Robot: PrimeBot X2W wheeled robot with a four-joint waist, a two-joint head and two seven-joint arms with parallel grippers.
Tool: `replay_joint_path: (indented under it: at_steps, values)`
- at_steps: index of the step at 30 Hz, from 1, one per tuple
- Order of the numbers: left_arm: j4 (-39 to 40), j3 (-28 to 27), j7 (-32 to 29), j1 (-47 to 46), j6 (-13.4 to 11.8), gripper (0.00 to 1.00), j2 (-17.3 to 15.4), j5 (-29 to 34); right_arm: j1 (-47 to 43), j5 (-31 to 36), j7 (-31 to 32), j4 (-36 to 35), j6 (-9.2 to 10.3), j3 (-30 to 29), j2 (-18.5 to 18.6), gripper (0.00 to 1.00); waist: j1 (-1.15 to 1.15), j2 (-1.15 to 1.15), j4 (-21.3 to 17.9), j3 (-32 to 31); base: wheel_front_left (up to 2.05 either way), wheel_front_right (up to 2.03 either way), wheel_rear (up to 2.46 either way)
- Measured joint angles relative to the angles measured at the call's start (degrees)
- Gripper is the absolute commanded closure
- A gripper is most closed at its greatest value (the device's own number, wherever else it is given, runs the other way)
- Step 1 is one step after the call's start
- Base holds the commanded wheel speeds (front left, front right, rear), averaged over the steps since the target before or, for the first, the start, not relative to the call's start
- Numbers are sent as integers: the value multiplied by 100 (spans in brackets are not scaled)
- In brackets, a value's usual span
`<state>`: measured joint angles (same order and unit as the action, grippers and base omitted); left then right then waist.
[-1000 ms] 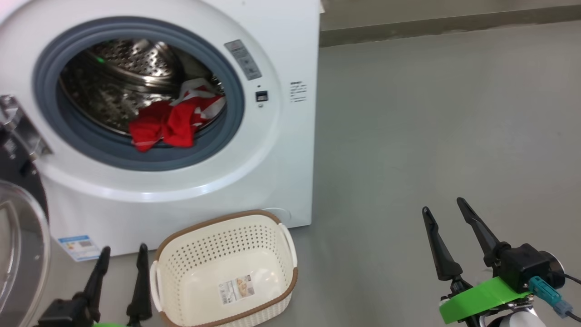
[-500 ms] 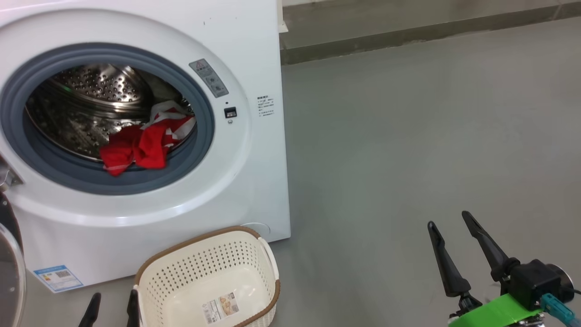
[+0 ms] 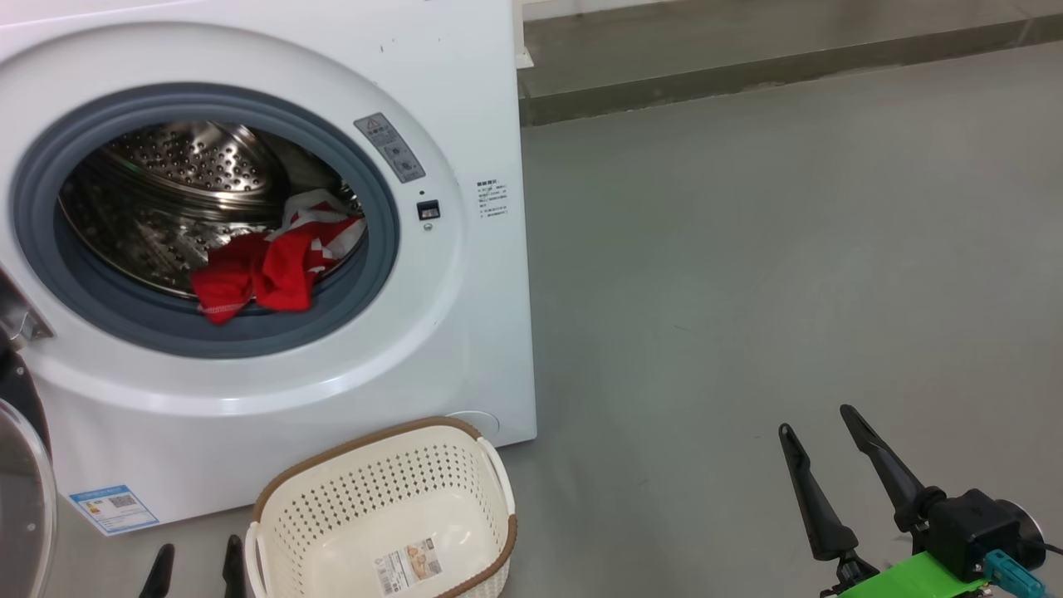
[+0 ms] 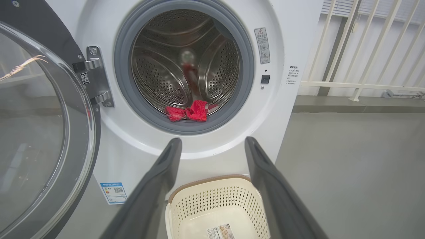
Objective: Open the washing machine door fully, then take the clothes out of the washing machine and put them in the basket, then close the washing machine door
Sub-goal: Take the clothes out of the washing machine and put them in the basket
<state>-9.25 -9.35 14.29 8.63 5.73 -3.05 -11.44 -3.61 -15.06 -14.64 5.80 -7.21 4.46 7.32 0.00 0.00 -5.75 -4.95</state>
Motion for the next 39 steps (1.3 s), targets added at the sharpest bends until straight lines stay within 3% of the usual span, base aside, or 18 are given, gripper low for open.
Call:
replay_joint_path:
  at_steps: [19,39]
  values:
    - [108,-179,0,-3,-2,0,47,-107,1,0,1,121,0,19,-5,0,0,0,56,-13,2,-10,8]
    - [71,-141,0,-13,-81,0,51,-74,2,-99,1,188,0,146,-4,0,0,0,50,-23,133,-150,16]
